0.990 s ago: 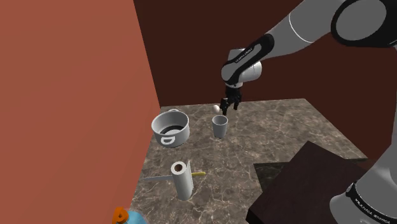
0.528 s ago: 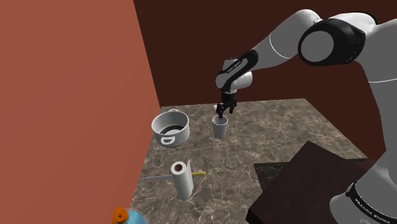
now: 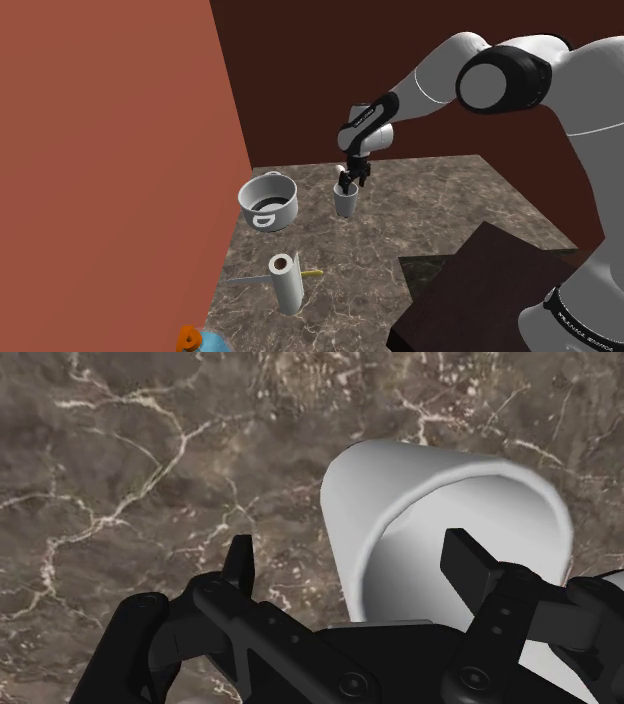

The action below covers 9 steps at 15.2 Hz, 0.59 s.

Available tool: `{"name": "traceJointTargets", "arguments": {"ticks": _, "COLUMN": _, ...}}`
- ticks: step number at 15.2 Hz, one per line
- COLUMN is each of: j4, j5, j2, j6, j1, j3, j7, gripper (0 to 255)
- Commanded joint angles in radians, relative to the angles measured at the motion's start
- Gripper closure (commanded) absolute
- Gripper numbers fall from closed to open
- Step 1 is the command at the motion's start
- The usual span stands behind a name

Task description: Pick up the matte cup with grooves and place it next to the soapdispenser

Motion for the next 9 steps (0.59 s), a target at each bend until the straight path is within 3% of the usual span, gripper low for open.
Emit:
{"name": "traceJointTargets", "arguments": {"ticks": 1, "j4": 0.001, "j5": 0.000, "j2": 0.004, "j6": 0.003, "j1": 0.001, "j3": 0.001, "j7": 0.001, "gripper": 0}}
{"name": "traceJointTargets", "arguments": {"ticks": 6, "j4": 0.001, "j5": 0.000, "j2": 0.004, "j6": 0.003, "j1": 0.001, "j3": 0.001, "j7": 0.001, "gripper": 0}}
{"name": "traceJointTargets", "arguments": {"ticks": 7, "j4": 0.001, "j5": 0.000, "j2": 0.004, "j6": 0.003, "j1": 0.001, "j3": 0.001, "j7": 0.001, "gripper": 255}}
{"name": "traceJointTargets", "arguments": {"ticks": 9, "j4": 0.001, "j5": 0.000, "j2": 0.004, "j6": 0.003, "j1": 0.001, "j3": 0.001, "j7": 0.001, "gripper": 255}}
